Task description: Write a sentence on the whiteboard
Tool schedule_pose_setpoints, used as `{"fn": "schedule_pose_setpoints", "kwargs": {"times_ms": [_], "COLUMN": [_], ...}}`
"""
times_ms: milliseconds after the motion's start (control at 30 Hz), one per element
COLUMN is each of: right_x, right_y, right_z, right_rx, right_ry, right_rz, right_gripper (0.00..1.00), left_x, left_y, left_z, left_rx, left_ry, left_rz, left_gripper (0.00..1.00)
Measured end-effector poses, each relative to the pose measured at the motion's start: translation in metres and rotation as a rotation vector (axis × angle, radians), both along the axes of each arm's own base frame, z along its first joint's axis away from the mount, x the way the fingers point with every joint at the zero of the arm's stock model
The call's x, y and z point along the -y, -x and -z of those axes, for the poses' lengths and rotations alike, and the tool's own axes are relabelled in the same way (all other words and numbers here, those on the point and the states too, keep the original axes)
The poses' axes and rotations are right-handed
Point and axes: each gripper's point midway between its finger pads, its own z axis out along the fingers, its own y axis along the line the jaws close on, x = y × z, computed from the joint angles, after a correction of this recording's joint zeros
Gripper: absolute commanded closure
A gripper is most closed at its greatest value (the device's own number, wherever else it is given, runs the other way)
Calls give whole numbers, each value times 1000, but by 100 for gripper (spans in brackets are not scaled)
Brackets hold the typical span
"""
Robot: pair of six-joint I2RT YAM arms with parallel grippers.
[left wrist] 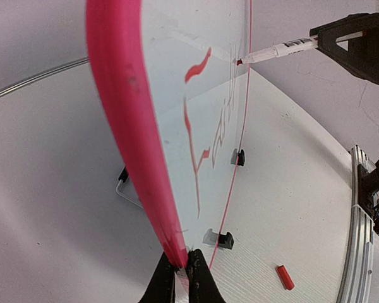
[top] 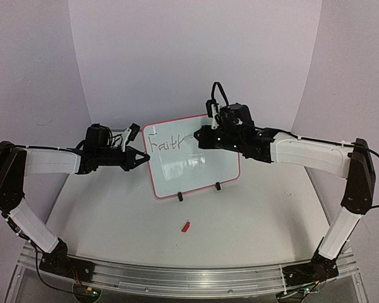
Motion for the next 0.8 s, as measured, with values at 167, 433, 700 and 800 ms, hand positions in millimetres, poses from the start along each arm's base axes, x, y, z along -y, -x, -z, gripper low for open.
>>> {"fn": "schedule_pose_setpoints", "kwargs": {"times_ms": [167,433,700,800], "right_x": [-1,1,3,3], "right_y": [1,7,9,9], "right_z": [0,19,28,28], "right_rx": [-2,-44,-64,-64], "right_ry": [0,28,40,41], "right_rz": [-4,-19,-21,-21], "right_gripper": [100,100,100,100], "left_x": [0,0,0,0], "left_y": [0,0,0,0], "left_z": [0,0,0,0], "left_rx": [0,0,0,0], "left_ry": [0,0,0,0], "left_rz": [0,0,0,0], "left_gripper": [100,100,100,100]}}
